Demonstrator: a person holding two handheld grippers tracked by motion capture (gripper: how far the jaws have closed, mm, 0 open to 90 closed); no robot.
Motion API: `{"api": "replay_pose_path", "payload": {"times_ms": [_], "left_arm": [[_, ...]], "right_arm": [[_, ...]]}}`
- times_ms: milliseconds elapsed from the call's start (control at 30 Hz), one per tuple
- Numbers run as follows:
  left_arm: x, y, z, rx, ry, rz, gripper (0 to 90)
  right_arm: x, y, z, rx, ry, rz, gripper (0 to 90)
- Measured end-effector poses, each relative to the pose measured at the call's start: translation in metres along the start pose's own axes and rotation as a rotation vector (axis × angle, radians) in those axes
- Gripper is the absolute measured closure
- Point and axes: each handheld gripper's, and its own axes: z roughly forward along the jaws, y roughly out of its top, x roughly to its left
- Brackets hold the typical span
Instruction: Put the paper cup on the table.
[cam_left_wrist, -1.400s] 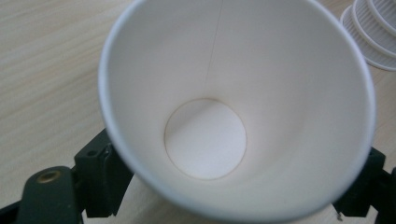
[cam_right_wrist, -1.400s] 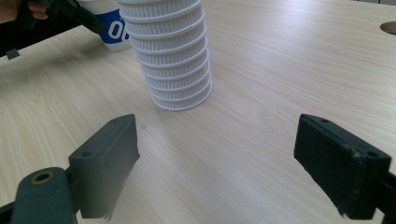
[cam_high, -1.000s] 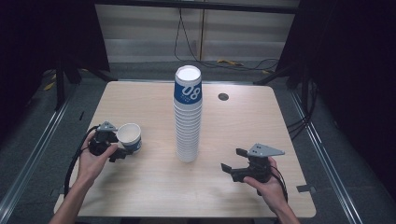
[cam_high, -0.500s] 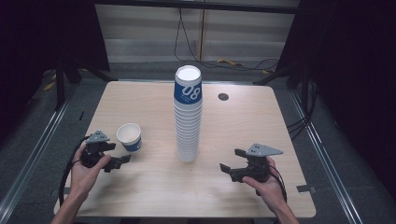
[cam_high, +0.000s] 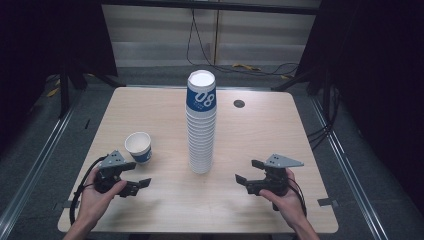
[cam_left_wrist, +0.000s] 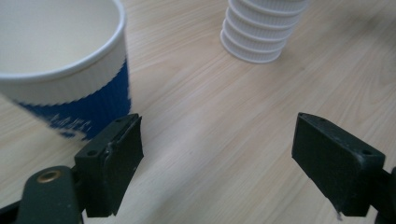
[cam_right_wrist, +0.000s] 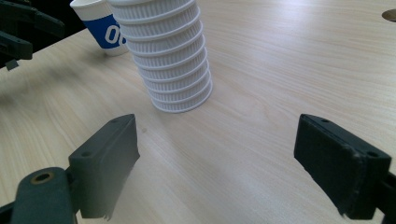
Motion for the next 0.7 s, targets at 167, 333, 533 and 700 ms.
{"api": "replay_pose_path", "payload": {"times_ms": [167, 333, 533, 700], "left_arm": [[-0.01, 0.001, 0.019, -0.042, -0.011, -0.047, 16.4], [-0.019, 0.002, 0.027, -0.051, -0.032, -0.042, 16.3], [-0.03, -0.001, 0.032, -0.072, -0.058, -0.034, 16.4], [-0.033, -0.006, 0.032, -0.095, -0.079, -0.046, 16.4]], "right_arm": [[0.001, -0.001, 0.002, -0.007, -0.007, 0.004, 13.8], [0.003, -0.005, 0.001, -0.024, -0.012, -0.011, 13.8], [0.004, -0.008, 0.003, -0.028, -0.013, -0.001, 13.8], [0.004, -0.01, 0.008, -0.016, -0.014, -0.004, 13.7]]}}
